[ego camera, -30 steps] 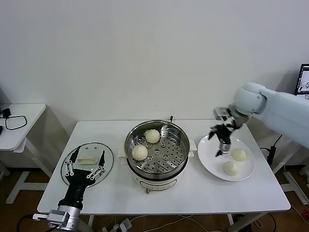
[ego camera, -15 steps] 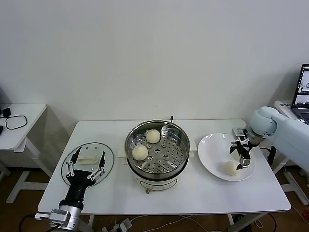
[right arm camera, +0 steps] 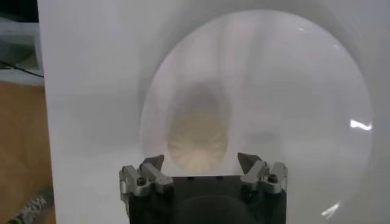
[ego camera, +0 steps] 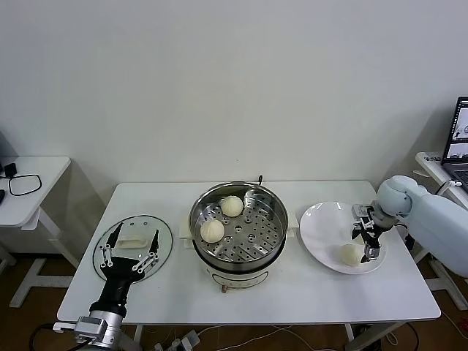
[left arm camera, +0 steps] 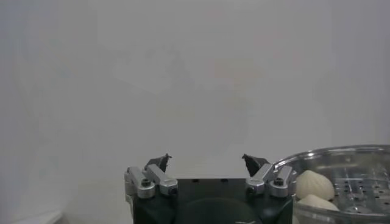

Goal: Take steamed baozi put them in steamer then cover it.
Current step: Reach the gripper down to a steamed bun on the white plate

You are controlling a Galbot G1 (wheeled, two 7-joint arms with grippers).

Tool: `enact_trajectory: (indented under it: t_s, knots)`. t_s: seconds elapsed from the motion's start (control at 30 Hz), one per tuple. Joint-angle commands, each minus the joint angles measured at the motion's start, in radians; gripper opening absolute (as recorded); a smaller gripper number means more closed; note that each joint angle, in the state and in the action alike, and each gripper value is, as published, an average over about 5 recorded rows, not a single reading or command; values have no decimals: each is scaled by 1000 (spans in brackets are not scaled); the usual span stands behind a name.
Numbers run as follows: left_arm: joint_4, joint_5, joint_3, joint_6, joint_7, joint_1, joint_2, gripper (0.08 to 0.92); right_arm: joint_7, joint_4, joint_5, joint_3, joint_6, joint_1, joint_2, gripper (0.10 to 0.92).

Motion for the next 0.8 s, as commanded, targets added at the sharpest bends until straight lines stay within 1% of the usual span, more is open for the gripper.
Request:
enact_trajectory:
  t_s: [0.03,0.5,0.6,0.7,0.8]
  knots:
    - [0,2,0,0,-1,0,-1,823,9,-35,-40,57,10,-57,28,823]
    - [-2,6,-1,-1,-1,0,0,823,12,-39,-43,72,10,-69,42,821]
    - [-4,6,1,0,-2,-1,0,823,13,-37,-42,75,10,-71,42,787]
    - [-4,6,3,0,-2,-2,0,823,14,-36,-42,78,9,-72,43,733]
    - [-4,7,3,0,-2,-2,0,823,15,-30,-36,77,9,-69,40,713]
